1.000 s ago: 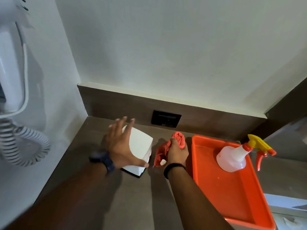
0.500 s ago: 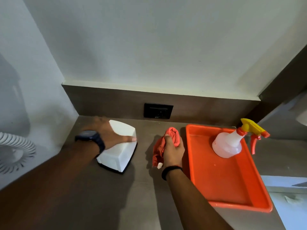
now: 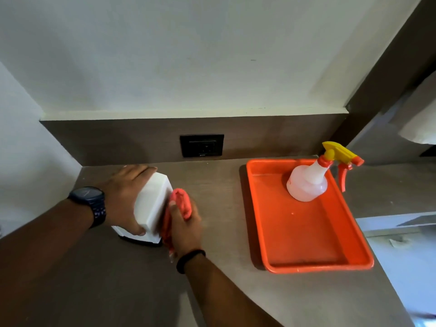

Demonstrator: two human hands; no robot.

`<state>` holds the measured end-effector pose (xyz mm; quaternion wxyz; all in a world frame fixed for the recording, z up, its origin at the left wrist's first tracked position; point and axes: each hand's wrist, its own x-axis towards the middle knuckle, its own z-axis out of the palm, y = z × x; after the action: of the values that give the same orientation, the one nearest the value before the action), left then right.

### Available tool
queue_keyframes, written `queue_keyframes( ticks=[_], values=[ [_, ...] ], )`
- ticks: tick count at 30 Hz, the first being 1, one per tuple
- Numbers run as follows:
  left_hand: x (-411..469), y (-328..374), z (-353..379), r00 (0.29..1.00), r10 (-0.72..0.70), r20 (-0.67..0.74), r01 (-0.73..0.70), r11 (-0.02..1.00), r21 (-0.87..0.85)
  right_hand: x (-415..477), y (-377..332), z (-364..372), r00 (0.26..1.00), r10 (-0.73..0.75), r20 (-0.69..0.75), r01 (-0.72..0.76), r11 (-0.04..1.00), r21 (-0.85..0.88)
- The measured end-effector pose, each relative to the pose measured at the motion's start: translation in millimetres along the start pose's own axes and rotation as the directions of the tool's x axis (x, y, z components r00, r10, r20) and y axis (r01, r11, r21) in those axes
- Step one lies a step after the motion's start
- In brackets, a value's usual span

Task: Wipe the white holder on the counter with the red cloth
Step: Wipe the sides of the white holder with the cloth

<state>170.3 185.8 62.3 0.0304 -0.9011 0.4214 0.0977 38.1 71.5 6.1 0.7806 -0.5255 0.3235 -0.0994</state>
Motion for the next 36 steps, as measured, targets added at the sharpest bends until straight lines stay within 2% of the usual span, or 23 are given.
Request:
queue_keyframes(
  ticks=[3, 9, 14, 16, 21, 26, 30, 36],
  values=[
    [0, -1, 1, 1.0, 0.003, -0.019, -0.003, 1.0, 0.006, -10, 7, 13, 0.999, 0.015, 0.052, -0.008, 0.992, -0.127],
    [1, 1, 1, 0.999, -0.014, -0.036, 0.014, 1.0, 0.008, -24, 19, 26, 0.996, -0.094, 0.002, 0.094, 0.988, -0.124],
    [1, 5, 3, 0.997, -0.047, -0.065, 0.046, 0.999, -0.007, 15, 2, 35, 0.959, -0.28, 0.05, 0.283, 0.922, -0.266],
    [1, 6, 2, 0.996, -0.06, -0.062, 0.06, 0.998, -0.007, 28, -1, 34, 0.969, -0.243, 0.049, 0.247, 0.93, -0.272],
    [1, 6, 1, 0.996, -0.063, -0.065, 0.062, 0.998, -0.024, 13, 12, 38, 0.987, -0.143, -0.076, 0.122, 0.964, -0.237],
    [2, 6, 0, 0.997, -0.055, -0.056, 0.053, 0.998, -0.029, -5, 15, 40, 0.976, -0.2, -0.089, 0.186, 0.972, -0.143],
    [2, 6, 2, 0.997, -0.06, -0.053, 0.06, 0.998, -0.008, 12, -9, 46, 0.963, -0.26, -0.069, 0.241, 0.948, -0.207],
    [1, 7, 0, 0.996, -0.084, -0.015, 0.084, 0.996, -0.013, 22, 4, 43, 0.978, -0.185, -0.099, 0.157, 0.958, -0.242]
  ],
)
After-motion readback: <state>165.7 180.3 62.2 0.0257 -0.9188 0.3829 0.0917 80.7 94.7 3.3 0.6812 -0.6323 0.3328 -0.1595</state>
